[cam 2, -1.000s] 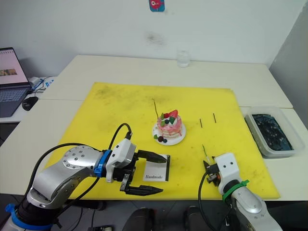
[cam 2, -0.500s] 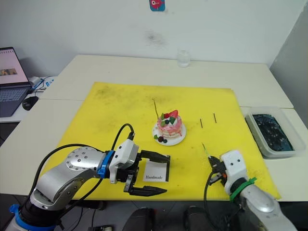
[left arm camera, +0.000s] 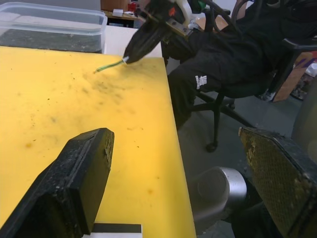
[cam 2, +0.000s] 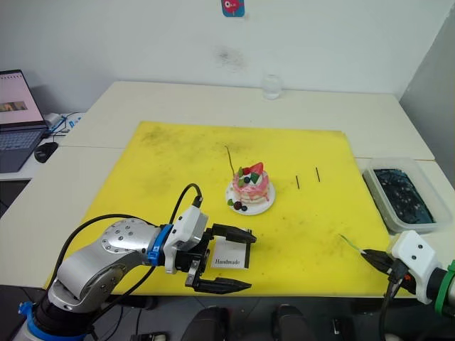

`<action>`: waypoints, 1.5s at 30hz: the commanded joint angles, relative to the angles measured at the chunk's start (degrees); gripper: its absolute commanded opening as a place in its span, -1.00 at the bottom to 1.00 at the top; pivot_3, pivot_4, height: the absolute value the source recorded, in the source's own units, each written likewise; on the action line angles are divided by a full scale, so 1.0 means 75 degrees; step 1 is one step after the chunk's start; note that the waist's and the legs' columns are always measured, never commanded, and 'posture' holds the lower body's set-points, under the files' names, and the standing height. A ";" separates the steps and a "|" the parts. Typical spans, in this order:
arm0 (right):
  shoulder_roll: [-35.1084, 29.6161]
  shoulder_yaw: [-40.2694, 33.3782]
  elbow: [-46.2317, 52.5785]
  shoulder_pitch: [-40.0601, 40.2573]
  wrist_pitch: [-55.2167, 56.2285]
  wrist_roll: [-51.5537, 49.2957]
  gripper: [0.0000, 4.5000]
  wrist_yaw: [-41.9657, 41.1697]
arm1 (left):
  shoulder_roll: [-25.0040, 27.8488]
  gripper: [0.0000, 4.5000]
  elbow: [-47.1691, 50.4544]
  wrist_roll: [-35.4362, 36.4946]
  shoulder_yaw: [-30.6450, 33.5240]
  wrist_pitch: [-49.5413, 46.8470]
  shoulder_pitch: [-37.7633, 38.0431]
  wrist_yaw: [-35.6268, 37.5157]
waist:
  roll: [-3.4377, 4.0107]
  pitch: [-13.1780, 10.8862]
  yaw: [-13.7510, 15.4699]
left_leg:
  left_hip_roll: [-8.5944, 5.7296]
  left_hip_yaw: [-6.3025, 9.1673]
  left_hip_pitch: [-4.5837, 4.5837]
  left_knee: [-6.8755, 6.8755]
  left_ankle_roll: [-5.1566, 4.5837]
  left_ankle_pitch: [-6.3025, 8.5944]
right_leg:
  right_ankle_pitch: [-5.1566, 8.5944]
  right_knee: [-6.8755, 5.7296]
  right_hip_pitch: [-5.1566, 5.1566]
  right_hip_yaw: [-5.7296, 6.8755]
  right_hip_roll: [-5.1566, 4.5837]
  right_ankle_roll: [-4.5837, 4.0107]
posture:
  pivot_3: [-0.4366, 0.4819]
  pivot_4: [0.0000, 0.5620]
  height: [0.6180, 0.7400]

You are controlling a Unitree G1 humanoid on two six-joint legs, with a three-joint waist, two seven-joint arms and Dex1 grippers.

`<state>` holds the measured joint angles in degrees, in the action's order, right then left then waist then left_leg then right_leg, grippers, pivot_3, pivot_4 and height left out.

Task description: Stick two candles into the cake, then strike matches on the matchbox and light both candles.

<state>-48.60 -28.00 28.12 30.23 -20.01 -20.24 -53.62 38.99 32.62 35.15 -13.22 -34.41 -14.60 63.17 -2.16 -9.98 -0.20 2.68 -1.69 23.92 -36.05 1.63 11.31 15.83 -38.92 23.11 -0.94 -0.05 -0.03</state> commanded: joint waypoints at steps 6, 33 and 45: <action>0.0021 0.0128 -0.0472 0.0200 0.0073 0.0029 -0.90 -0.0341 | -0.0093 1.00 0.0099 -0.0006 -0.0059 0.0115 -0.0161 -0.0017 | 0.0002 0.0001 0.0007 | -0.0004 0.0001 0.0001 -0.0001 0.0000 0.0000 | 0.0001 -0.0001 -0.0002 0.0001 0.0000 -0.0002 | -0.05 -0.47 1.00; -0.3952 0.2436 0.1246 -0.3214 -0.6226 -0.1087 0.20 0.0175 | -0.0386 1.00 0.0819 -0.0280 -0.0823 0.0412 -0.0226 -0.0252 | -0.0004 -0.0001 0.0023 | -0.0012 -0.0001 0.0016 -0.0006 0.0000 0.0000 | -0.0011 0.0006 0.0003 0.0002 0.0002 0.0032 | -0.05 -0.47 1.00; -0.3905 0.3179 0.0856 -0.3740 -0.6075 -0.1046 0.20 0.0175 | -0.0641 1.00 0.1097 -0.0353 -0.1127 0.0340 -0.0226 -0.0657 | -0.0003 -0.0001 0.0011 | -0.0009 -0.0001 0.0012 -0.0006 -0.0001 0.0001 | -0.0011 -0.0001 0.0004 0.0002 0.0008 0.0046 | -0.05 -0.47 1.00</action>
<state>-77.42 -4.08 33.88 3.03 -65.92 -28.13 -52.06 34.63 38.44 32.54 -21.08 -32.19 -16.28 58.91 -2.18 -10.00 -0.11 2.61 -1.70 24.01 -36.10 1.62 11.31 15.74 -38.93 23.14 -0.93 0.01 0.32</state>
